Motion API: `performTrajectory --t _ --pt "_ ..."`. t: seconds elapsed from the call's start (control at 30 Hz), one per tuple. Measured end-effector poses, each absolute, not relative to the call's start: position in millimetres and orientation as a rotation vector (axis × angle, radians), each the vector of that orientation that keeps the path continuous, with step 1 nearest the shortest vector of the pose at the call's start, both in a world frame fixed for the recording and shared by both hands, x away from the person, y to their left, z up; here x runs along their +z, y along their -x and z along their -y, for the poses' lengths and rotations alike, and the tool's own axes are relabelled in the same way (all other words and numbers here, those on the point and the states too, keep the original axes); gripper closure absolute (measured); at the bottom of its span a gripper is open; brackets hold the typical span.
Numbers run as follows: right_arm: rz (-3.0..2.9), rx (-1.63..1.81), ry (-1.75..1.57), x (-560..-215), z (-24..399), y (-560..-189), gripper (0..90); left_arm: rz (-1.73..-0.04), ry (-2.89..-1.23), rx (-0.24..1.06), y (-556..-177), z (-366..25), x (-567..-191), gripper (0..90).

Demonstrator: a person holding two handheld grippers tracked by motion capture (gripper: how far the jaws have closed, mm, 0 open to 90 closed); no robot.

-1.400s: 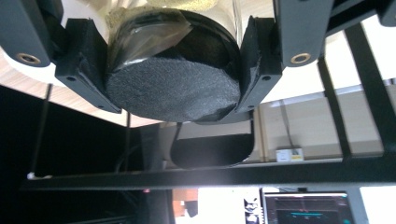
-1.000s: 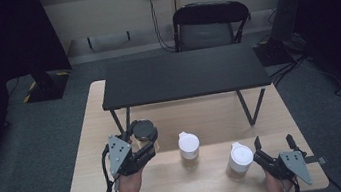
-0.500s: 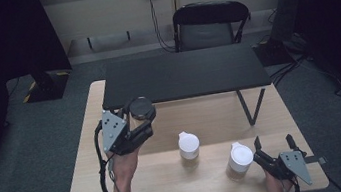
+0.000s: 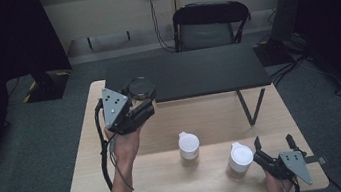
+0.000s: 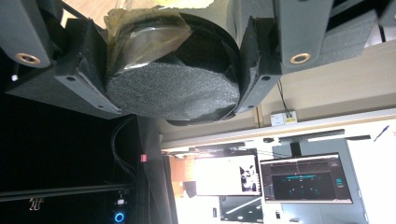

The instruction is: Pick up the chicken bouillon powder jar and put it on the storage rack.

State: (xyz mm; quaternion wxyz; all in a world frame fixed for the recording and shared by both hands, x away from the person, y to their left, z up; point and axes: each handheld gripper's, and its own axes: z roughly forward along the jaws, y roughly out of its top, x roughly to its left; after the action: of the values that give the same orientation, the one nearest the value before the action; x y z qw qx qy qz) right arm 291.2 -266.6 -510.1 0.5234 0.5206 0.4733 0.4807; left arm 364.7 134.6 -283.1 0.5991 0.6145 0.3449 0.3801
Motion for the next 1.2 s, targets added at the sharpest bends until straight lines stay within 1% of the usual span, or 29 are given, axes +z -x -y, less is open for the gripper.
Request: performTrajectory --t 0.13,0.2,0.43,0.6,0.7,0.8,1.2 --pt "-1.132 1.149 -1.246 -510.1 266.5 -291.2 1.6 -0.800 -1.404 0.851 -375.9 -137.8 -283.7 35.0" --pt "-1.134 1.150 -1.245 -510.1 266.5 -291.3 1.6 -0.801 -1.401 0.875 -382.9 -138.9 -281.8 35.0" --pt "-1.134 1.153 -1.245 -510.1 266.6 -291.1 1.6 -0.805 -1.423 0.873 -400.0 -137.3 -278.8 35.0" --pt "-1.138 1.155 -1.243 -510.1 266.7 -291.3 1.6 -0.840 -1.431 0.872 -419.6 -136.2 -284.3 34.9" --pt "-1.138 1.155 -1.242 -510.1 266.8 -291.2 1.6 -0.843 -1.435 0.879 -424.0 -135.2 -286.8 34.9" --pt "-1.142 1.156 -1.240 -510.1 266.8 -291.3 1.6 -0.877 -1.406 0.860 -433.2 -136.7 -289.6 34.9" --pt "-1.140 1.156 -1.241 -510.1 266.7 -291.1 1.6 -0.859 -1.383 0.867 -436.1 -137.6 -293.9 34.6"
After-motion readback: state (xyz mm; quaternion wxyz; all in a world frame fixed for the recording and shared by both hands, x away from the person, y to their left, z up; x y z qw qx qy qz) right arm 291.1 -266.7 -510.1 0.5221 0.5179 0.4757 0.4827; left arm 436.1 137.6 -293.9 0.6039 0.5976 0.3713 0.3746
